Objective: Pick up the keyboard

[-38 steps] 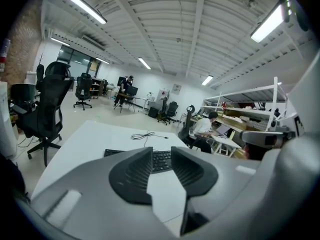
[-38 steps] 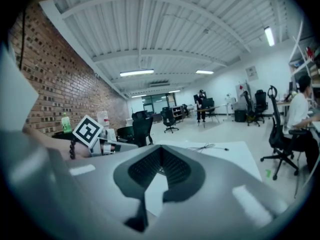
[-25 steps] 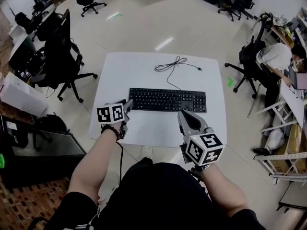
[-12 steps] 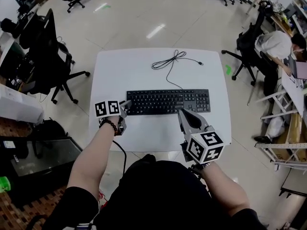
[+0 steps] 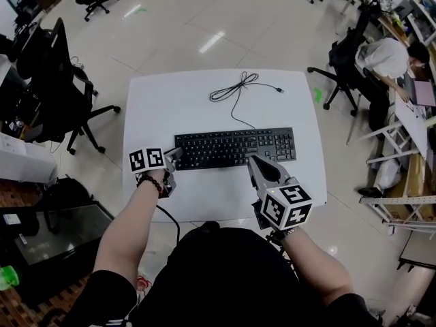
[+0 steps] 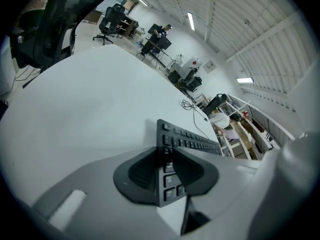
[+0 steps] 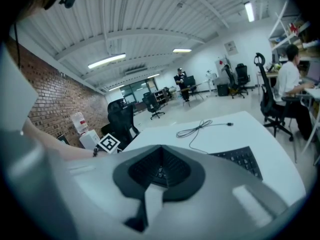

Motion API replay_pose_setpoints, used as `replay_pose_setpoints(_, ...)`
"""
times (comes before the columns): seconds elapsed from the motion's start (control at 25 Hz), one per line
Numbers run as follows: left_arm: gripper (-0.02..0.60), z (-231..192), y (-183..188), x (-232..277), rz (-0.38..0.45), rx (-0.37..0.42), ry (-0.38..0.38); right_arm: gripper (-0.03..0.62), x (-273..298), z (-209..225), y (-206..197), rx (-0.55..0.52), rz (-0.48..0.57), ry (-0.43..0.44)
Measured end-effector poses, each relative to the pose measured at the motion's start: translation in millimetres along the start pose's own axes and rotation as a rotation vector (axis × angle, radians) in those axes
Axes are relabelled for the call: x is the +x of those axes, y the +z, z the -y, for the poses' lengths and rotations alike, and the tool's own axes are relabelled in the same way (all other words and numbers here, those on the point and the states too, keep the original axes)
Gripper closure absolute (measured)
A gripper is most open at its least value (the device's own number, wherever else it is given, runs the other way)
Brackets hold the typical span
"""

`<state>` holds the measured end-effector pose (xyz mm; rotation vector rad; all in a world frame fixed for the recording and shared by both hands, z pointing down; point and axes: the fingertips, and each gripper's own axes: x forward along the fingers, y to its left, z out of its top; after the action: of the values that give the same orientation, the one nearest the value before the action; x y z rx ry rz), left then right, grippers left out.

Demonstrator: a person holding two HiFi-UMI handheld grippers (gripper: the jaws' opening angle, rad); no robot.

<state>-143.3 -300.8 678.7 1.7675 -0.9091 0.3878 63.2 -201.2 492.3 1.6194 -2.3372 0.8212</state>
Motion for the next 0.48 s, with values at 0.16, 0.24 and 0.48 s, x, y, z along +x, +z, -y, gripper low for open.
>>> replay_pose_setpoints(0.16,0.485,10.3,6.8,-7.5,0.012,0.001,-0.016,0.592,3.9,0.9,-3.8,0.018,-0.013,0.006)
replay_pose_setpoints(0.24,0.491,15.1,10.9,-11.7,0.017,0.001,-0.03,0.592,5.9,1.0,-7.3,0.034,-0.02,0.011)
replay_pose_setpoints(0.48,0.503,34.1,21.8,-27.2,0.04,0.006,-0.053,0.592,7.7,6.5,-22.1,0.124,-0.045,0.026)
